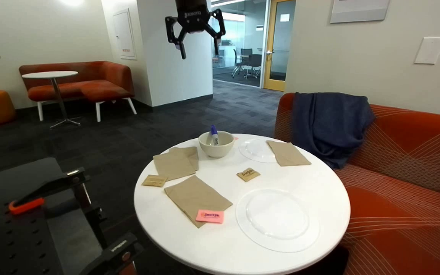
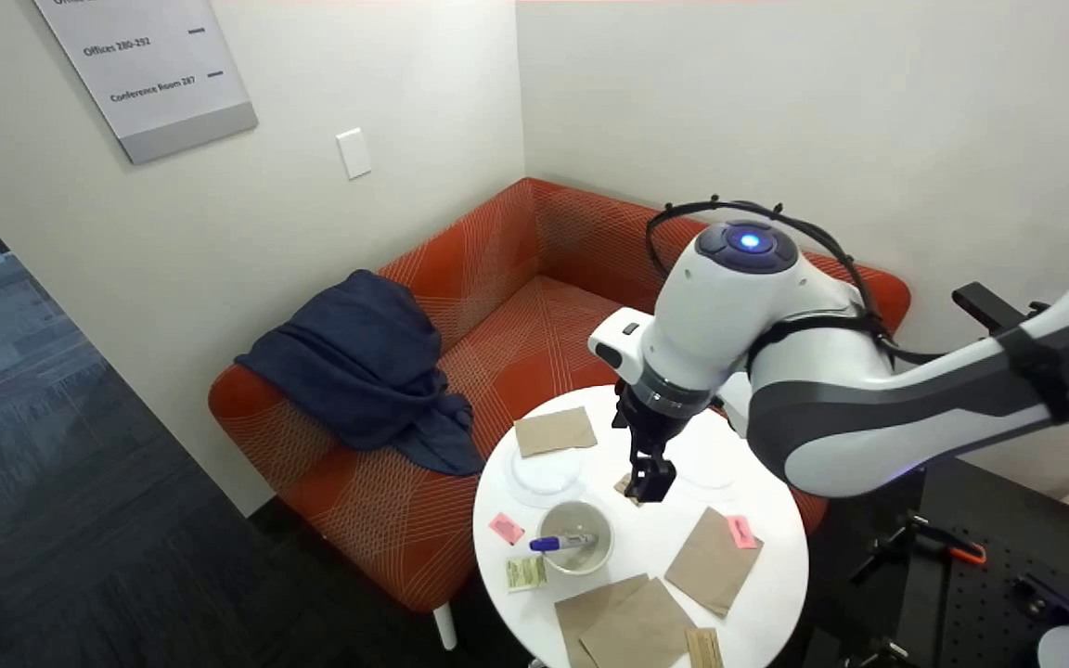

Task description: Take the marker out of the white bowl and put it on the table

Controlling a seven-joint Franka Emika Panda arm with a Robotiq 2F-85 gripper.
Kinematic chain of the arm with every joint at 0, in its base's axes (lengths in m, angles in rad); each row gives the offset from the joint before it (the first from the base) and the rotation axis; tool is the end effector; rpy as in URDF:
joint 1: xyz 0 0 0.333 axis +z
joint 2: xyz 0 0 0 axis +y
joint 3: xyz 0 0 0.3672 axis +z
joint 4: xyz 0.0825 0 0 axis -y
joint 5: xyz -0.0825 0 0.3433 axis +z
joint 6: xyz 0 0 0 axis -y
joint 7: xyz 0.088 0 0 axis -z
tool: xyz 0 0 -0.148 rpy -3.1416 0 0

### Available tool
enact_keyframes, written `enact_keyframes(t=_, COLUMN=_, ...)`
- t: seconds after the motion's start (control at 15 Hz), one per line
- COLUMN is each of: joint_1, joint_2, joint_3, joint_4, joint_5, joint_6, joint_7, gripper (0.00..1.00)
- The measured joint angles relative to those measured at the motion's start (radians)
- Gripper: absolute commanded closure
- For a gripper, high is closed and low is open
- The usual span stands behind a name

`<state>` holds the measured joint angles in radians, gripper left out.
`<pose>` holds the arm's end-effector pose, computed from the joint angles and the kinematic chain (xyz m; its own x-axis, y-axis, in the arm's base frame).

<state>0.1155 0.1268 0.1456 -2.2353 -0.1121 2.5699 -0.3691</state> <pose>0.5269 0.1387 0.3747 0.7367 0.6545 0.1699 0.6415 -0.7559 0.1306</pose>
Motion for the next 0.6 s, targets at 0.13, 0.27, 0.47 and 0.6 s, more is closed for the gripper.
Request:
enact_keyframes(t=0.13, joint_1=0.000, joint_2=0.059, joint_3=0.003, joint_4=0.037, joint_5=0.000, joint_6=0.000, joint_7=-0.038, gripper=0.00)
enact_keyframes(t=0.27, joint_1=0.000, joint_2=0.114, joint_3=0.006, joint_4=0.071, joint_5=0.000, joint_6=0.000, joint_7=-0.065, gripper=0.00)
enact_keyframes(t=0.47, joint_1=-0.001, joint_2=0.187, joint_3=0.008, joint_4=0.115, joint_5=-0.001, joint_6=0.000, joint_7=-0.081, gripper=0.00)
enact_keyframes(t=0.6, joint_1=-0.002, joint_2=0.231, joint_3=0.009, joint_4=0.140, joint_5=-0.001, joint_6=0.000, joint_7=-0.082, gripper=0.00)
